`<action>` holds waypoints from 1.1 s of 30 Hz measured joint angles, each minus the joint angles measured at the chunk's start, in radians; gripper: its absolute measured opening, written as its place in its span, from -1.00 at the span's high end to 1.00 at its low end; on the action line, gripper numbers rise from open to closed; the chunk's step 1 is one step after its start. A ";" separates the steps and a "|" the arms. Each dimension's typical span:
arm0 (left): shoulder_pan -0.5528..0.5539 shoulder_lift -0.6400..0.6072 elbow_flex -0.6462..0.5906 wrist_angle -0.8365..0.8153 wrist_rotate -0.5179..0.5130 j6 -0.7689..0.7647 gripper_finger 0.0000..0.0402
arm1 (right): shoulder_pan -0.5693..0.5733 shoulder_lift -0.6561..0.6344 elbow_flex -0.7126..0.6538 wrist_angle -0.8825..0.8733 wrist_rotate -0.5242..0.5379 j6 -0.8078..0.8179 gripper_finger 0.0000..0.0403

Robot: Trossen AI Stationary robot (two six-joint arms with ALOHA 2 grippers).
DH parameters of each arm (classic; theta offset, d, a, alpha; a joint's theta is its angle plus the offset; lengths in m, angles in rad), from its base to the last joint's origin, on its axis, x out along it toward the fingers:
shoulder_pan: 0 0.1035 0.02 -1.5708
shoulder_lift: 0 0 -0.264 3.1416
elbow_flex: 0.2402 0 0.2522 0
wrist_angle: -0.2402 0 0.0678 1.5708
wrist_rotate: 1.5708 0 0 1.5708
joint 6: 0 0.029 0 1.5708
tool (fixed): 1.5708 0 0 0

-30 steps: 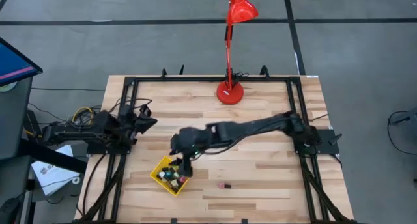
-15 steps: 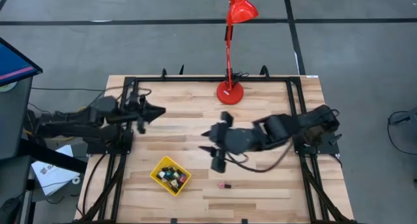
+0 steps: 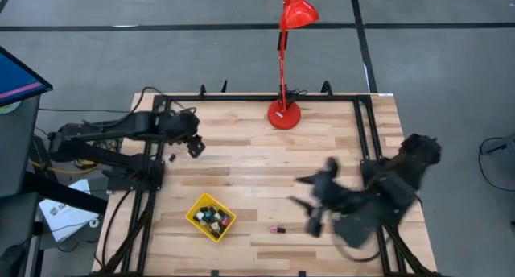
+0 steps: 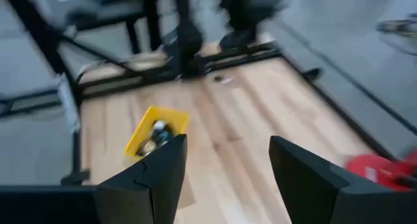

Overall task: Pick & Place Nail Polish
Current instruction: Put the transparent nail polish bottle into the yellow basket

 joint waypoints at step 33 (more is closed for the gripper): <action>0.466 0.243 -0.391 0.091 0.294 -0.029 -0.42 | 0.182 -0.137 -0.076 -0.300 0.220 0.391 0.12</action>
